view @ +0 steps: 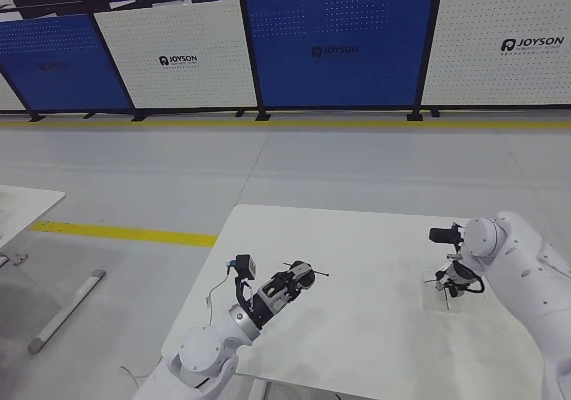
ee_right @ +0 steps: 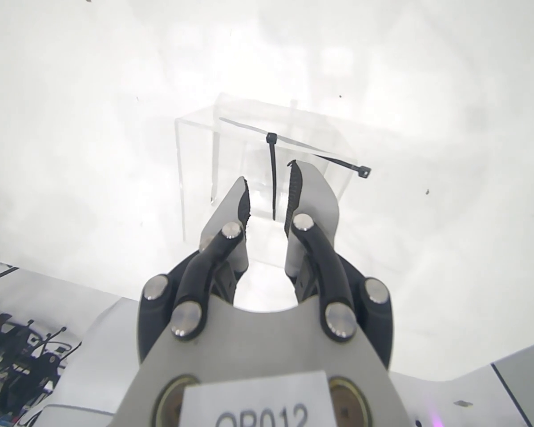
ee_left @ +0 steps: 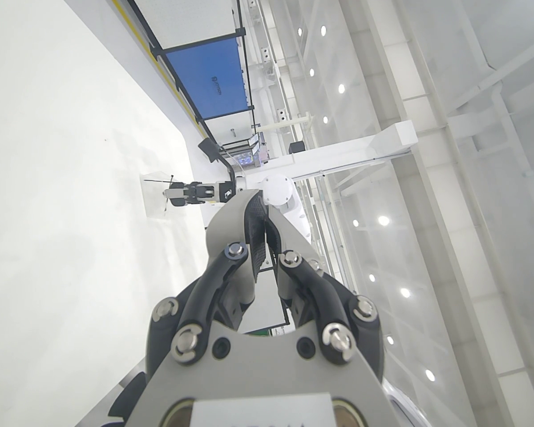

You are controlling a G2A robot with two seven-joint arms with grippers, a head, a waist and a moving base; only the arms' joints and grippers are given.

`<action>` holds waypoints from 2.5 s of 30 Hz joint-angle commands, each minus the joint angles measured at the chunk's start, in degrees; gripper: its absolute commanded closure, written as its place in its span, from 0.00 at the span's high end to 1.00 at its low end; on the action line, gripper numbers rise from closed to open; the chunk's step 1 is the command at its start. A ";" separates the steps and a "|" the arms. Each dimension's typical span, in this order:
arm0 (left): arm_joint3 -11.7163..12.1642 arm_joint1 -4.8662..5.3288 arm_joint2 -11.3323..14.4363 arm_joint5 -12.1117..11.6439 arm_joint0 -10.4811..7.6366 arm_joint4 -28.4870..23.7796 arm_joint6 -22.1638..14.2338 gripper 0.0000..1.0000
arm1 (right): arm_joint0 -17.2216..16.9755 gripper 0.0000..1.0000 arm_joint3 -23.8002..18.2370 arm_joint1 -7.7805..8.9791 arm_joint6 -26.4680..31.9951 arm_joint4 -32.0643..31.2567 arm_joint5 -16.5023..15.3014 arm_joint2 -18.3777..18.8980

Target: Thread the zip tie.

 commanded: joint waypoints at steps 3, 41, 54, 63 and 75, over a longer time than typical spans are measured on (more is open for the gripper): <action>0.00 0.00 0.00 0.00 0.00 0.00 0.00 0.00 | 0.27 0.22 1.08 -0.81 -0.31 -0.64 0.56 -0.53; 0.00 0.00 0.00 0.00 0.00 0.00 0.00 0.00 | 2.50 0.11 9.85 -6.08 -1.87 -4.27 2.31 -1.97; 0.00 0.00 0.00 0.00 0.00 0.00 0.00 0.00 | 2.82 0.03 11.15 -6.64 -2.18 -4.77 1.67 -1.55; 0.00 0.00 0.00 0.00 0.00 0.00 0.00 0.00 | 2.98 0.20 11.70 -6.77 -2.21 -5.09 1.10 -1.19; 0.00 0.00 0.00 0.00 0.00 0.00 0.00 0.00 | 2.95 0.00 11.66 -6.98 -2.14 -5.70 1.39 -0.82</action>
